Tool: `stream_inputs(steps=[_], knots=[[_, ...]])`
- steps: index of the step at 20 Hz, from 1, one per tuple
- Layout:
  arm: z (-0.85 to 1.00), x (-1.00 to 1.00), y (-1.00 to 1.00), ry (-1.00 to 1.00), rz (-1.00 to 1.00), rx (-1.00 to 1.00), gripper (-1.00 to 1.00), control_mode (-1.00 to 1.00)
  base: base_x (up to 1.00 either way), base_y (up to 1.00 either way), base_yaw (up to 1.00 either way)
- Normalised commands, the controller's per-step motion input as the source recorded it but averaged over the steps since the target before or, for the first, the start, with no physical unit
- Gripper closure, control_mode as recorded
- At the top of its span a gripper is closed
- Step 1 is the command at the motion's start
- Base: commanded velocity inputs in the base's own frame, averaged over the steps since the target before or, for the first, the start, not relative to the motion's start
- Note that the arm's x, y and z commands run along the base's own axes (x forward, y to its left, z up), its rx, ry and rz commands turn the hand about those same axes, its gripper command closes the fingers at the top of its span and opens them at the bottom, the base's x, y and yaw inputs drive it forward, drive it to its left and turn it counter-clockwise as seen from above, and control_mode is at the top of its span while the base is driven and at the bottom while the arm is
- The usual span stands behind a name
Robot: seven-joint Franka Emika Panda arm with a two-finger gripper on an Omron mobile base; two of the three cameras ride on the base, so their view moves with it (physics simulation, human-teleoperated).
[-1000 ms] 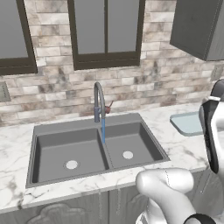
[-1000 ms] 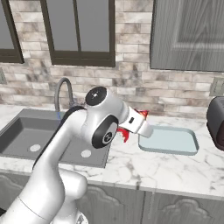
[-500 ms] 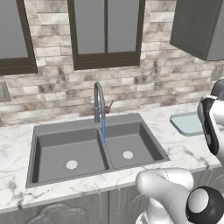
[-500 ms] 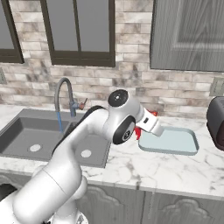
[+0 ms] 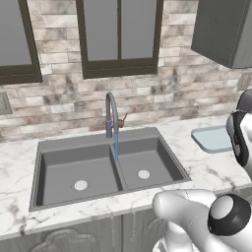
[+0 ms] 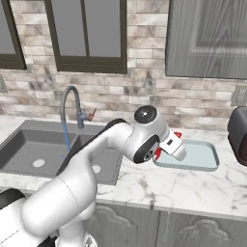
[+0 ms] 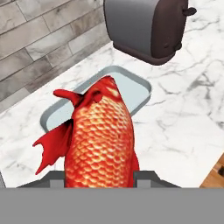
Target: Take the fish out of the fridge, briefly rinse it in the sink, and place it on the tray next to the sink.
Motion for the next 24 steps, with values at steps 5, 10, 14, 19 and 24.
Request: stream_inputs(steps=[5, 10, 14, 19, 24], knots=[[-0.29, 0.16, 0.0, 0.0, -0.05, 0.01, 1.0, -1.0, 0.0, 0.0, 0.0], [-0.11, 0.35, -0.05, -0.01, -0.18, 0.02, 1.0, -1.0, 0.0, 0.0, 0.0], [0.0, 0.15, -0.09, -0.04, -0.26, 0.18, 1.0, -1.0, 0.0, 0.0, 0.0], [-0.06, 0.18, 0.0, -0.02, -0.23, 0.17, 1.0, -1.0, 0.0, 0.0, 0.0], [-0.15, 0.45, 0.0, -0.01, -0.03, 0.01, 1.0, -1.0, 0.0, 0.0, 0.0]])
